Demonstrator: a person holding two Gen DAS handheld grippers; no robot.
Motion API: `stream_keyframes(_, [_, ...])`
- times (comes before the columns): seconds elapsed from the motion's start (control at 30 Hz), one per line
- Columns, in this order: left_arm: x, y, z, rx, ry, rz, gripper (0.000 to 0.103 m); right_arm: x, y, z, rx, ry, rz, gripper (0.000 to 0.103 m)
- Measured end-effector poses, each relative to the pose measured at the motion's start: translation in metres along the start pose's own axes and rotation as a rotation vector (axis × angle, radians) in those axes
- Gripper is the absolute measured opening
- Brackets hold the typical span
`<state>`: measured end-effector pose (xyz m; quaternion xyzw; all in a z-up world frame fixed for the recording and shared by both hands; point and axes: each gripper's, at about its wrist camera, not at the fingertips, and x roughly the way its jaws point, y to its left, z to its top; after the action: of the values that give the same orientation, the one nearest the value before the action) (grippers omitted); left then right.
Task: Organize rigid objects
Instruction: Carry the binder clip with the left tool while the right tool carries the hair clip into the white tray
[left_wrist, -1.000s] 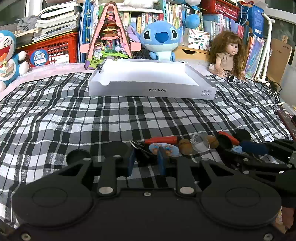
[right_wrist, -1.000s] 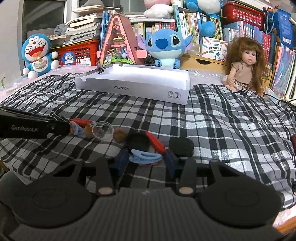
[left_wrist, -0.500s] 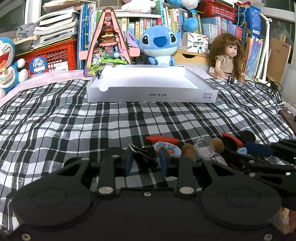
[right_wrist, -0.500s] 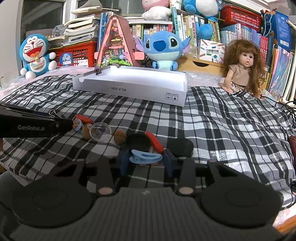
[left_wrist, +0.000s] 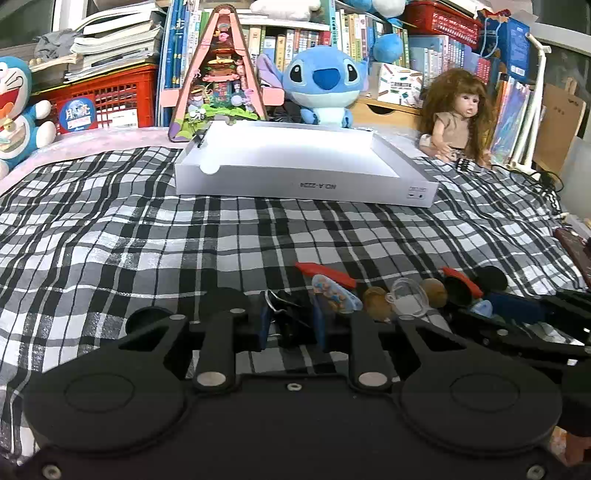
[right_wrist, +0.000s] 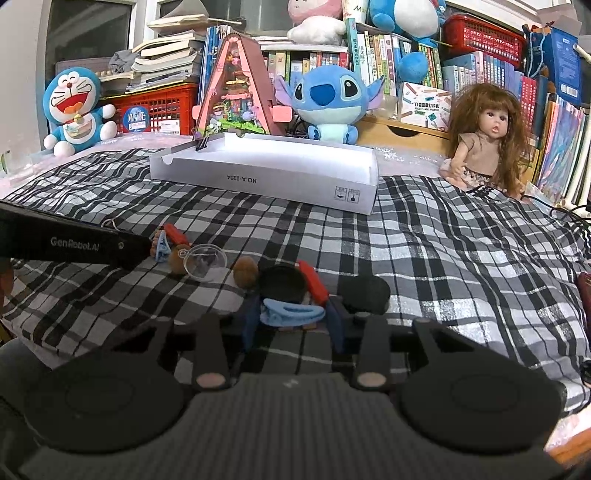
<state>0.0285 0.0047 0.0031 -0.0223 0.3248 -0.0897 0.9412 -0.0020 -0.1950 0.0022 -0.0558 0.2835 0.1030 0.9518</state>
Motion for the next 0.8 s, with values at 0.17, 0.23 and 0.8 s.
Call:
stream_keyframes(0.17, [-0.009,-0.004,0.003,0.009,-0.019,-0.022,0.022,-0.004,-0.001,0.003,0.011,-0.01,0.002,0.044])
stream_keyframes(0.23, [-0.012,-0.004,0.006,0.011,-0.032,-0.026,0.022,-0.006,-0.001,0.005,0.018,-0.018,0.002,0.044])
stream_keyframes(0.8, [0.0,0.005,0.067,-0.016,-0.088,-0.027,0.022,0.016,-0.03,0.058,0.178,-0.003,-0.034,0.043])
